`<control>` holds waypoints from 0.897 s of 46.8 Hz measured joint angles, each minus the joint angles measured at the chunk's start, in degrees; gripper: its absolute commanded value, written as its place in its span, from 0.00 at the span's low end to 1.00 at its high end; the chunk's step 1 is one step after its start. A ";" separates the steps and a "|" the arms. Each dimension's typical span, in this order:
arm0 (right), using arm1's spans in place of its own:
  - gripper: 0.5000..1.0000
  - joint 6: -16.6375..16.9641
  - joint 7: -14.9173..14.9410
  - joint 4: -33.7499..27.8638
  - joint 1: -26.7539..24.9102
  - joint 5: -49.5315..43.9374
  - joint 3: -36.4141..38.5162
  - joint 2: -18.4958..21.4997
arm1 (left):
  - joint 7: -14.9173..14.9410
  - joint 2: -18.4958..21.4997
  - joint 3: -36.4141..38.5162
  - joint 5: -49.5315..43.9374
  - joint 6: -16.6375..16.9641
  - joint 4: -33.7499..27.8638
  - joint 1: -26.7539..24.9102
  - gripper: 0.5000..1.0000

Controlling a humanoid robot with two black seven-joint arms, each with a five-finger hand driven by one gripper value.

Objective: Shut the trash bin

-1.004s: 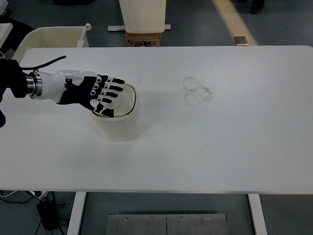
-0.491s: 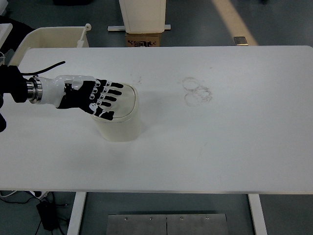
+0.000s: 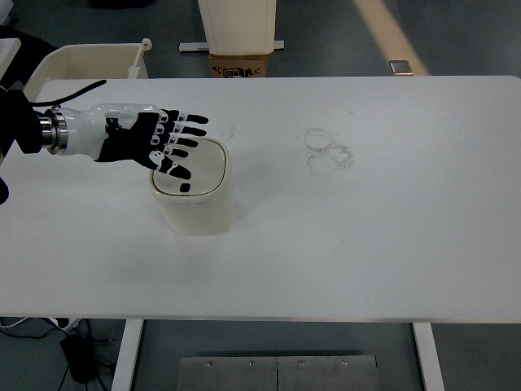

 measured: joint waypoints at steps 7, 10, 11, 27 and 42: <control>0.98 0.00 0.00 0.01 0.01 0.00 0.02 0.00 | -0.10 0.53 -3.00 -0.01 -0.40 0.89 0.03 1.00; 0.98 0.00 0.00 0.00 0.00 0.00 0.02 0.00 | -0.16 0.95 -4.11 -0.06 -0.55 1.42 0.15 1.00; 0.98 -0.01 0.00 0.00 0.00 0.00 0.02 0.00 | -0.22 1.17 -4.56 -0.09 -0.56 1.65 0.20 1.00; 0.98 -0.03 0.00 0.10 -0.08 -0.26 -0.10 0.00 | -5.59 1.65 -14.23 -5.50 -2.29 11.20 5.12 1.00; 0.98 0.00 0.01 0.10 -0.09 0.00 0.00 0.00 | -6.33 -0.95 -25.24 -15.74 -4.62 26.07 16.42 1.00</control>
